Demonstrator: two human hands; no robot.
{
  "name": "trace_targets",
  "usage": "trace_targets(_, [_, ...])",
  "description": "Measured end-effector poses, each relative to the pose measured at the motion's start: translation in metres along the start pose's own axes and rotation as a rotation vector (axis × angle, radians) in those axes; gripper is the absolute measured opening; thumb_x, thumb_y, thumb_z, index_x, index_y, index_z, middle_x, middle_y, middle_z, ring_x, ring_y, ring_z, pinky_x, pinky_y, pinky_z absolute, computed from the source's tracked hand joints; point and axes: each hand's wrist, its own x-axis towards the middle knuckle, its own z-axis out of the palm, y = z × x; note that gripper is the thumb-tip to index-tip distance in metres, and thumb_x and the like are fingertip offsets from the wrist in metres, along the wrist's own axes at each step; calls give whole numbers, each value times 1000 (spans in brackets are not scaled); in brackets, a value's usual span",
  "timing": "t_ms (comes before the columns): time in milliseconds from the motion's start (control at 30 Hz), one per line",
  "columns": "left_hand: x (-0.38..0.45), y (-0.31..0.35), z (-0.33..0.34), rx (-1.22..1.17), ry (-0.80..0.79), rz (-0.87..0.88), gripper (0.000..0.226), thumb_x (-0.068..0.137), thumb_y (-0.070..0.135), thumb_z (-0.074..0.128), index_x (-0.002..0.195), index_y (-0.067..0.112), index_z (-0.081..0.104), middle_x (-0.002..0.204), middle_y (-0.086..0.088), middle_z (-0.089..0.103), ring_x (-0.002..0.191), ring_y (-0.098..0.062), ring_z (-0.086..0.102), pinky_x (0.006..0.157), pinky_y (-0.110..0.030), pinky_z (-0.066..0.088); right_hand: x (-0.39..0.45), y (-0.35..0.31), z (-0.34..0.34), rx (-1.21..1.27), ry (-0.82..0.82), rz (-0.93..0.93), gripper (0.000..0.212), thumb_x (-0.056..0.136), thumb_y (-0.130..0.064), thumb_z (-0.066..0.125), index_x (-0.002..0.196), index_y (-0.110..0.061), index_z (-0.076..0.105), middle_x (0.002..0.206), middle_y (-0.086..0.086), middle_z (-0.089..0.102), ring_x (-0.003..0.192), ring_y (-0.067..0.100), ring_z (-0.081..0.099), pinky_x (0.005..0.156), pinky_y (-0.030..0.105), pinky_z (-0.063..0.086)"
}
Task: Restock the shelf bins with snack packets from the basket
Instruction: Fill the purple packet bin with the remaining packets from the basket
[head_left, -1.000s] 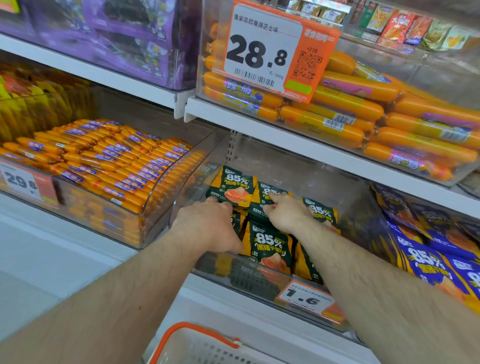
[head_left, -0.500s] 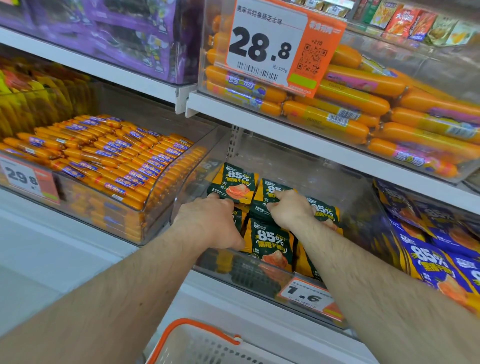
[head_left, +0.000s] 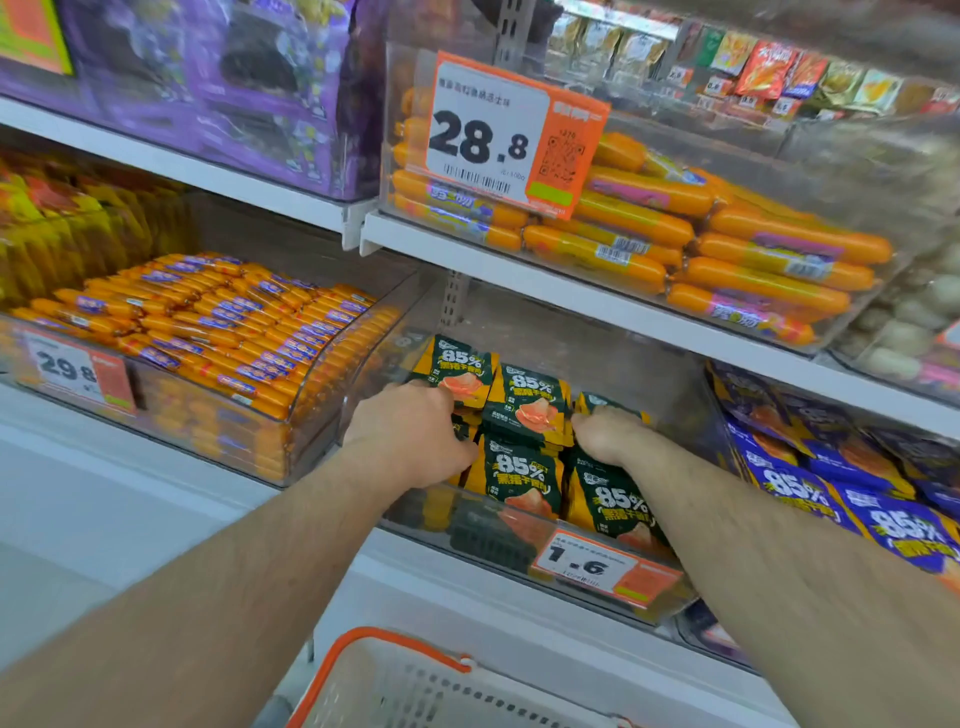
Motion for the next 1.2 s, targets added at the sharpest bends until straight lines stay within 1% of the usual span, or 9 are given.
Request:
trace_targets(133, [-3, -1, -1, -41, 25, 13, 46, 83, 52, 55, 118, 23, 62, 117, -2, 62, 111, -25, 55, 85, -40, 51, 2, 7, 2, -49, 58, -3, 58, 103, -44, 25, 153, -13, 26, 161, 14, 22, 145, 33, 26, 117, 43, 25])
trace_targets(233, [-3, -1, -1, -56, 48, 21, 43, 85, 50, 55, 118, 23, 62, 116, -2, 63, 110, -24, 55, 85, -39, 50, -7, -16, 1, -101, 145, -227, 58, 103, -49, 29, 156, -26, 20, 163, 7, 16, 149, 30, 17, 120, 45, 16])
trace_targets(300, [-4, -2, 0, -63, 46, 24, 43, 85, 48, 55, 119, 23, 62, 117, -2, 62, 111, -24, 54, 85, -39, 49, -6, -35, 4, -147, 100, -349, 60, 103, -51, 29, 157, -31, 12, 165, 4, 4, 151, 28, 6, 121, 46, 7])
trace_targets(367, [-3, -2, 0, -74, 49, 28, 42, 85, 47, 55, 119, 22, 62, 117, -2, 62, 110, -24, 54, 84, -39, 49, -1, -46, 10, -230, 38, -370, 62, 102, -56, 28, 157, -33, 10, 165, 4, -1, 151, 30, 5, 122, 48, 6])
trace_targets(500, [-1, -4, 3, -65, 57, 40, 40, 85, 46, 54, 115, 22, 64, 114, -3, 62, 109, -25, 53, 82, -38, 49, 4, -48, 17, -190, 26, -279, 61, 100, -58, 34, 155, -36, 18, 165, 2, 7, 149, 36, 14, 121, 50, 15])
trace_targets(633, [1, -4, 5, -70, 46, 44, 41, 85, 46, 55, 117, 23, 64, 117, -3, 61, 112, -24, 52, 86, -40, 50, 2, -45, 19, -98, 105, -183, 58, 95, -61, 41, 149, -44, 30, 162, -6, 21, 147, 29, 23, 113, 53, 19])
trace_targets(867, [2, -3, 5, -53, 52, 47, 41, 85, 45, 55, 117, 22, 63, 118, -3, 60, 113, -24, 51, 86, -40, 48, -2, -47, 17, -19, 170, -121, 63, 88, -64, 53, 145, -40, 40, 152, -5, 41, 136, 28, 41, 106, 47, 28])
trace_targets(1033, [2, -3, 6, -62, 53, 48, 38, 85, 45, 55, 113, 22, 65, 113, -2, 61, 107, -24, 53, 82, -38, 49, -1, -50, 15, 292, 190, -16, 64, 77, -48, 74, 136, -35, 54, 125, -3, 65, 117, 25, 57, 97, 40, 45])
trace_targets(1200, [2, -3, 7, -66, 65, 50, 37, 84, 44, 56, 111, 21, 66, 111, -2, 61, 106, -23, 54, 82, -39, 51, -4, -48, 12, 443, 225, 12, 48, 79, -24, 77, 126, -22, 66, 123, 1, 67, 109, 23, 62, 88, 32, 52])
